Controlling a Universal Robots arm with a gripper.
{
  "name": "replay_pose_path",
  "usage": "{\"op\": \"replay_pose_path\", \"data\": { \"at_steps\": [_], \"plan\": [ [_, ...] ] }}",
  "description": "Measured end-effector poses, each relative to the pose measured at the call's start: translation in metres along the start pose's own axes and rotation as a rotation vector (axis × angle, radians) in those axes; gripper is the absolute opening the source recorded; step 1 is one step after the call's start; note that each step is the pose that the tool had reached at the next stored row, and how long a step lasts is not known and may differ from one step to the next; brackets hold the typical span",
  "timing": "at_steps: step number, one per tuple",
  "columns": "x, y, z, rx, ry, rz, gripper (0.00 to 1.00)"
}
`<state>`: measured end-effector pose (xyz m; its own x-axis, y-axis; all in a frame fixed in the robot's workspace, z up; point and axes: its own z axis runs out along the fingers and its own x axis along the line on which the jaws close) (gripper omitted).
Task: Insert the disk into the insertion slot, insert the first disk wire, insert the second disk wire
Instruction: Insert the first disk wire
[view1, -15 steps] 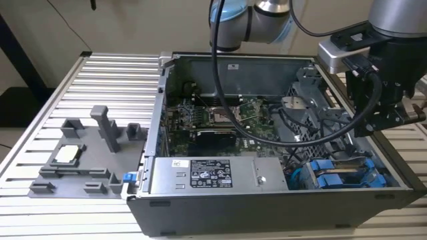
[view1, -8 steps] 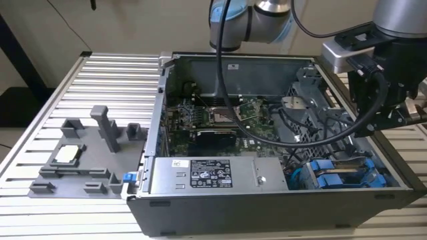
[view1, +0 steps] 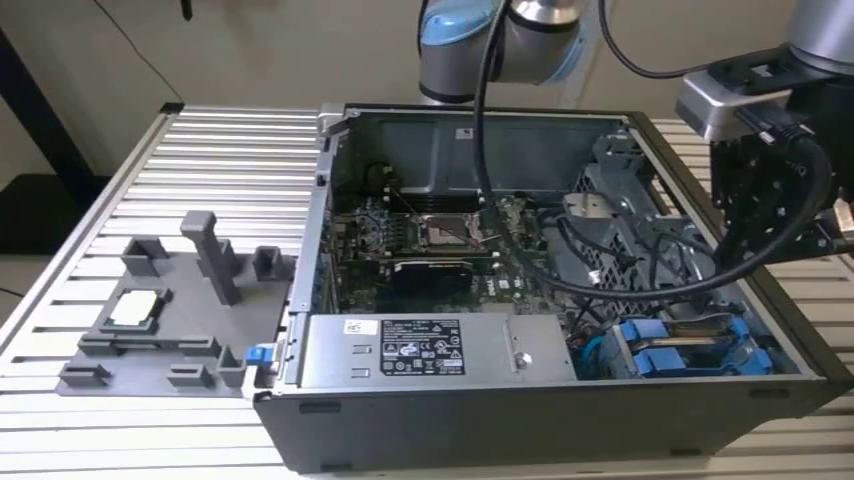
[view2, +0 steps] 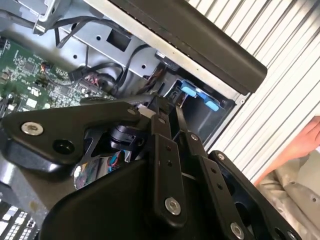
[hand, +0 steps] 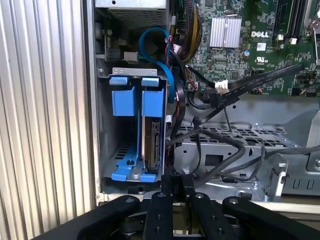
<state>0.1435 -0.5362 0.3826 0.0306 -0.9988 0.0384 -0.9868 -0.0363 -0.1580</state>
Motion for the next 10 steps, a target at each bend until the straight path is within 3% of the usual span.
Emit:
{"op": "replay_pose_path", "data": {
  "at_steps": [2,4,7,10],
  "plan": [
    [0.0007,-0.0051,0.0011,-0.0276,-0.0004,-0.001,0.19],
    [0.0019,-0.0083,0.0023,-0.0479,-0.0012,-0.002,0.19],
    [0.0059,-0.0094,0.0045,-0.0666,-0.0017,-0.002,0.19],
    [0.0121,-0.0090,0.0075,-0.0778,-0.0022,-0.003,0.19]
  ]
}}
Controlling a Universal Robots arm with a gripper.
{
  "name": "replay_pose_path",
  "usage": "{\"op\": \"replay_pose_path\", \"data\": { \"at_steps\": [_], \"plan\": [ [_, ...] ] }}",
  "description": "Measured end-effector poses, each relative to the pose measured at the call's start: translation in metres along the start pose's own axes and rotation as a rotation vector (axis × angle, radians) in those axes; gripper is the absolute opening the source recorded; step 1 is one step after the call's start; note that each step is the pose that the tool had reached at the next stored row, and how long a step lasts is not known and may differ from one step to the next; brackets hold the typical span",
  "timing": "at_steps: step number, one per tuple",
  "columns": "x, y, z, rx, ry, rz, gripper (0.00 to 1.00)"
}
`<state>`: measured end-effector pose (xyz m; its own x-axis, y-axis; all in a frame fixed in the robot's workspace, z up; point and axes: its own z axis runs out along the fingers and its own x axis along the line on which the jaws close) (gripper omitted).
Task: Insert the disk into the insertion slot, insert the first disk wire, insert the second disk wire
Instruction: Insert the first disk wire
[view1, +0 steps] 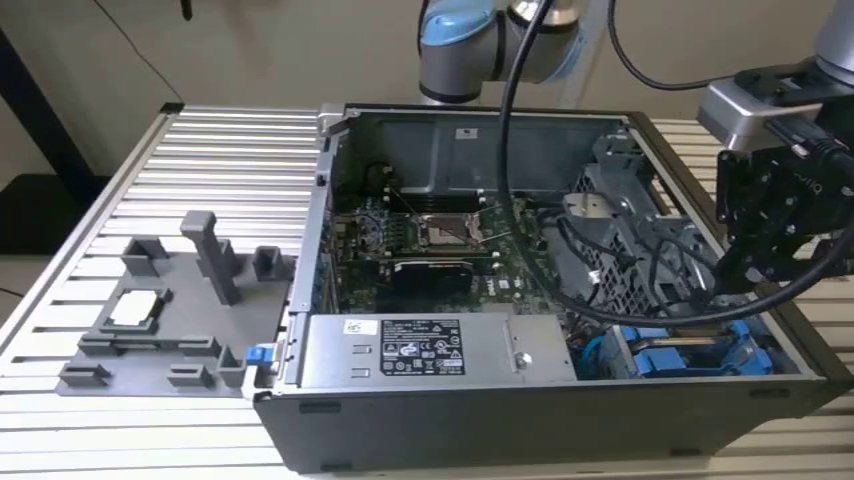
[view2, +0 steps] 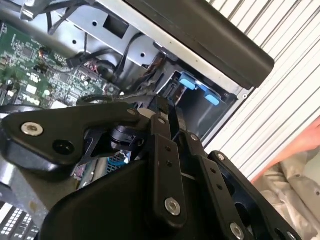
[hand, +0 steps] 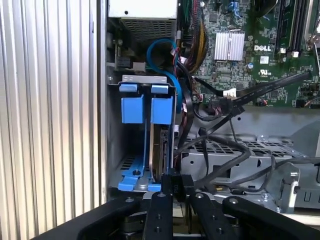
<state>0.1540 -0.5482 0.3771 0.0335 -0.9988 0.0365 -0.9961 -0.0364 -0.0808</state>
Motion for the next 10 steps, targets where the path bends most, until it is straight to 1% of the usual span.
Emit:
{"op": "replay_pose_path", "data": {
  "at_steps": [5,10],
  "plan": [
    [0.0041,0.0006,0.0064,-0.0068,-0.0005,0.000,0.19],
    [0.0047,0.0011,0.0135,-0.0103,-0.0003,0.001,0.19]
  ]
}}
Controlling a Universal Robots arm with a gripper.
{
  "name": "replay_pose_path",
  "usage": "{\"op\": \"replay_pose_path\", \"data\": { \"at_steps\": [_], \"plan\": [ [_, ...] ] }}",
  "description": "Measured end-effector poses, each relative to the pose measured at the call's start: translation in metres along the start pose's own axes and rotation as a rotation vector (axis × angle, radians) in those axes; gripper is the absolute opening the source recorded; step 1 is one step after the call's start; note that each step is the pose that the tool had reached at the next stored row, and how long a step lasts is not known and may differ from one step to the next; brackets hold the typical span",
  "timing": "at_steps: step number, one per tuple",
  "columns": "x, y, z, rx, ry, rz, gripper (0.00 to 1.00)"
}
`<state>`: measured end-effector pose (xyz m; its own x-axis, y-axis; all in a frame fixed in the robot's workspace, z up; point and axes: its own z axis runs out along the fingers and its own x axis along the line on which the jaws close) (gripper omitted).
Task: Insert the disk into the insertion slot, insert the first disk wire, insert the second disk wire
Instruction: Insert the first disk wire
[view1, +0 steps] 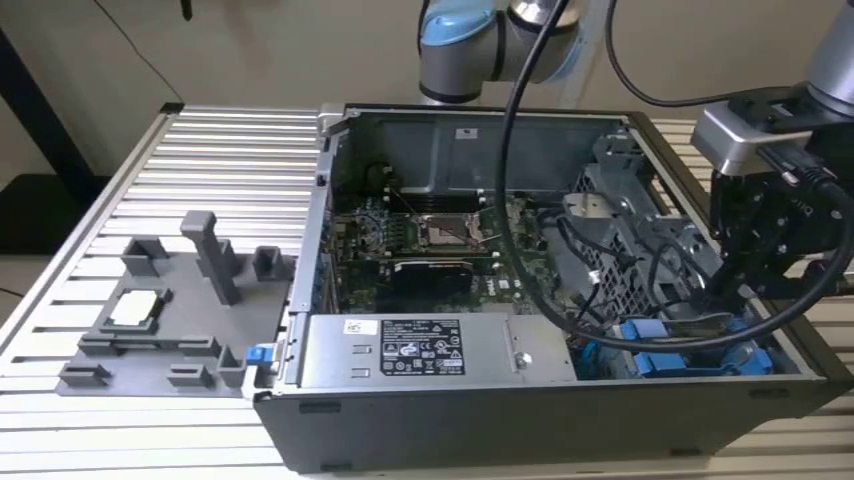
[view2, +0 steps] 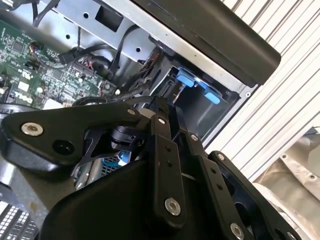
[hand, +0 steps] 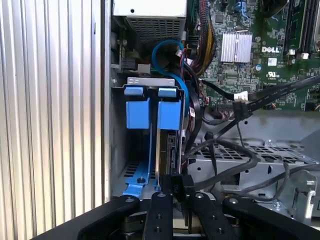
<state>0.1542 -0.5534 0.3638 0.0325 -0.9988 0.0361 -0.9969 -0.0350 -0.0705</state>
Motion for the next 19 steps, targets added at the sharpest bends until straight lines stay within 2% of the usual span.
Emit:
{"op": "replay_pose_path", "data": {
  "at_steps": [6,9,13,16,19],
  "plan": [
    [0.0006,0.0003,0.0076,-0.0031,-0.0031,0.000,0.19],
    [0.0014,-0.0012,0.0080,-0.0190,-0.0039,0.000,0.19],
    [0.0020,-0.0063,0.0091,-0.0534,-0.0056,-0.001,0.19],
    [0.0022,-0.0078,0.0102,-0.0614,-0.0096,-0.001,0.19],
    [0.0023,-0.0081,0.0108,-0.0621,-0.0159,-0.001,0.19]
  ]
}}
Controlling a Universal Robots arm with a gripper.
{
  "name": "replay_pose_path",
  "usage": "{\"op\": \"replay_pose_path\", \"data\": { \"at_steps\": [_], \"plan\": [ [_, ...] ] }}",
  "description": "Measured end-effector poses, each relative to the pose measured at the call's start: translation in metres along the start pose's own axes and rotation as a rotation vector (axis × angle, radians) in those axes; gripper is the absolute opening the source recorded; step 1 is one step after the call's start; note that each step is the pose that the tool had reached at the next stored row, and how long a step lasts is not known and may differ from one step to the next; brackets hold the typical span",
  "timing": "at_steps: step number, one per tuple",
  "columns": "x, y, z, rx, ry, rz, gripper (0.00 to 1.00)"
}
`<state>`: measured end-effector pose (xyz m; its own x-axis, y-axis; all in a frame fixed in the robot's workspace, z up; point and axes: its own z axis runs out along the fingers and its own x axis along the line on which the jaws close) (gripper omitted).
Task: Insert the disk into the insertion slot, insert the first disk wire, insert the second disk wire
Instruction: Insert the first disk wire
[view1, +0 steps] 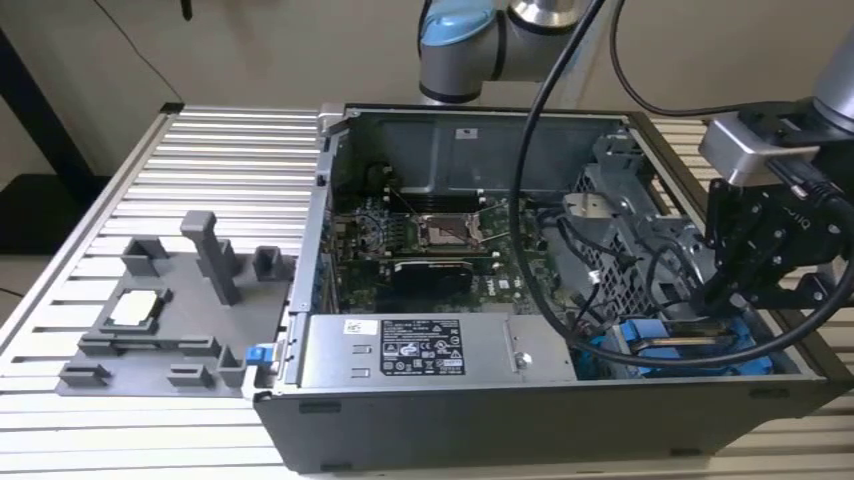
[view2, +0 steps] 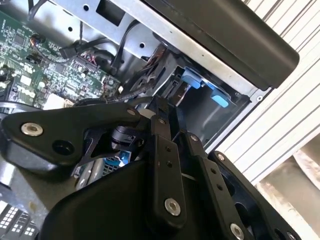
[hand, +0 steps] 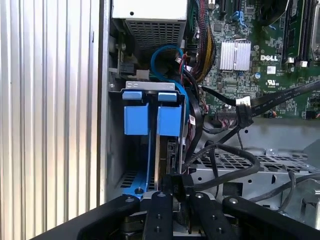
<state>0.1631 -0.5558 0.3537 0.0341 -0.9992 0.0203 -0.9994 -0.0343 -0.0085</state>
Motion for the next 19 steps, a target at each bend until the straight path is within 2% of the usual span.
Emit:
{"op": "replay_pose_path", "data": {
  "at_steps": [3,4,5,6,12,19],
  "plan": [
    [0.0003,-0.0006,0.0007,-0.0005,-0.0044,0.000,0.19],
    [0.0005,-0.0008,0.0008,-0.0003,-0.0147,0.000,0.19],
    [0.0010,-0.0010,0.0012,0.0002,-0.0297,0.000,0.19],
    [0.0017,-0.0016,0.0015,0.0001,-0.0380,0.000,0.19],
    [0.0070,-0.0080,0.0031,-0.0095,-0.0399,0.000,0.19],
    [0.0088,-0.0085,0.0055,-0.0112,-0.0399,0.001,0.19]
  ]
}}
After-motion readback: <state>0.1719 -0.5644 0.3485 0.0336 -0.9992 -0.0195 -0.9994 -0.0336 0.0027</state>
